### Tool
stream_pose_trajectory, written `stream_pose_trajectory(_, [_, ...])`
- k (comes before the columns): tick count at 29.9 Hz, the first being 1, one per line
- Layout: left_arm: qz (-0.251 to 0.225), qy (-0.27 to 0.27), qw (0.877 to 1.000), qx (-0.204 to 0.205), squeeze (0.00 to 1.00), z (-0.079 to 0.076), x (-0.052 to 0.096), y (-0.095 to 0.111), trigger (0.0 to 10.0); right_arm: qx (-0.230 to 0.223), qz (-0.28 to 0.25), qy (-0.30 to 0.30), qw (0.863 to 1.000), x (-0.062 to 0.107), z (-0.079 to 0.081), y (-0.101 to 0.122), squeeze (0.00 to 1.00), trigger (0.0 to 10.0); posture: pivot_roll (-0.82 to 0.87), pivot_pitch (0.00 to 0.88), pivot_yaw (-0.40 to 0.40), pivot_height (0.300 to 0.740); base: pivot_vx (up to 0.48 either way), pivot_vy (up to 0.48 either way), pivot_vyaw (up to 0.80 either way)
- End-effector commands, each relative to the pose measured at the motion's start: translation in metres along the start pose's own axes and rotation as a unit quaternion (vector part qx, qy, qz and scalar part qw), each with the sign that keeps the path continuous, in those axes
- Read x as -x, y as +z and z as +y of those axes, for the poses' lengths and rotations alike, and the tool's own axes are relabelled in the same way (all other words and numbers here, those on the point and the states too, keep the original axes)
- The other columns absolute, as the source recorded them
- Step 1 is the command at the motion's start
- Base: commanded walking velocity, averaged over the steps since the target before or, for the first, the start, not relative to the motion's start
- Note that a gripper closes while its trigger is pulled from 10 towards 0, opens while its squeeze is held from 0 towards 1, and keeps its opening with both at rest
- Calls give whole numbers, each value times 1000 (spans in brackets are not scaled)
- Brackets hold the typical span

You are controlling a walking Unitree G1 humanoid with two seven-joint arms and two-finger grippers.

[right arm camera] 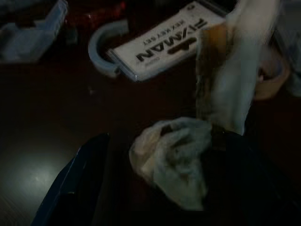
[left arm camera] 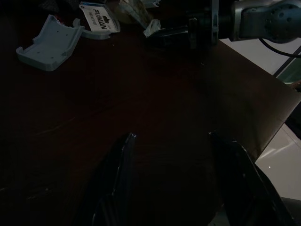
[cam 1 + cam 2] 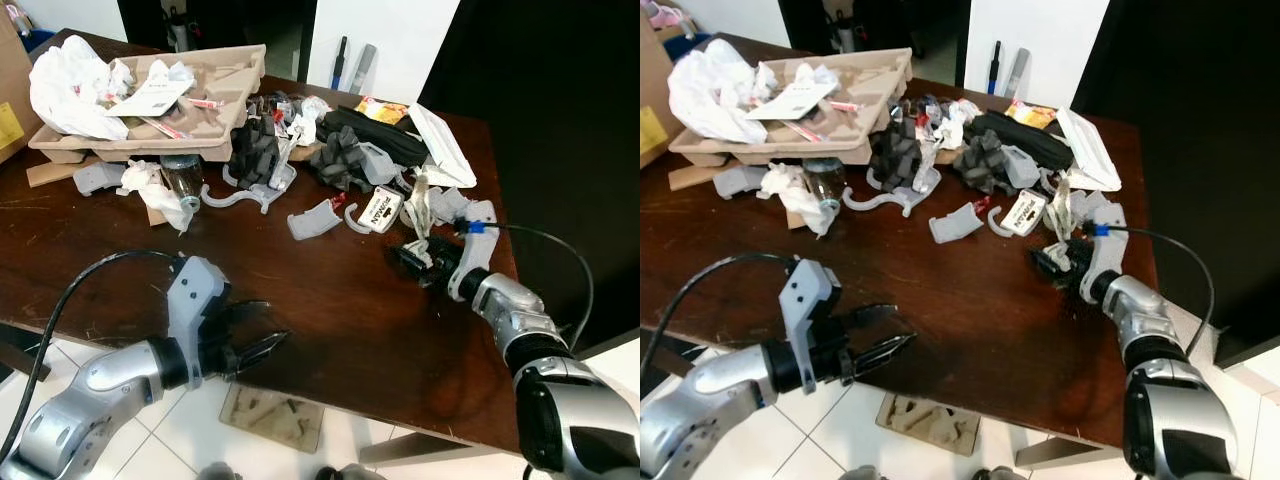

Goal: Picking trash to rubbish bin

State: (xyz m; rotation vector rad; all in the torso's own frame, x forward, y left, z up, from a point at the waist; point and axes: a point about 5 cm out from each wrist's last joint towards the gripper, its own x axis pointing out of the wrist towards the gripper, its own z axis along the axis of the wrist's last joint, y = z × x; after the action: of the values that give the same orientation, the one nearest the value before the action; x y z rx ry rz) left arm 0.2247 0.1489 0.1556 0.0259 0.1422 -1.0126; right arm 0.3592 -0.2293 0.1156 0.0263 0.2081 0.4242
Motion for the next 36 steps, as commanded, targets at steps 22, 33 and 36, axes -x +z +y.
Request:
stream_pose_trajectory(22, [9, 17, 999, -25, 0, 4, 4, 3, 10000, -7, 47, 18, 999, 5, 5, -25, 0, 0, 217, 150, -94, 740, 0, 0, 0])
stream_pose_trajectory(33, [3, 30, 999, -33, 0, 8, 5, 6, 10000, -16, 20, 123, 992, 8, 17, -22, 0, 0, 214, 152, -92, 740, 0, 0, 0])
stream_pose_trajectory(36, [2, 30, 999, -34, 0, 8, 5, 7, 10000, -32, -3, 177, 984, 11, 21, -17, 0, 0, 215, 151, -93, 740, 0, 0, 0])
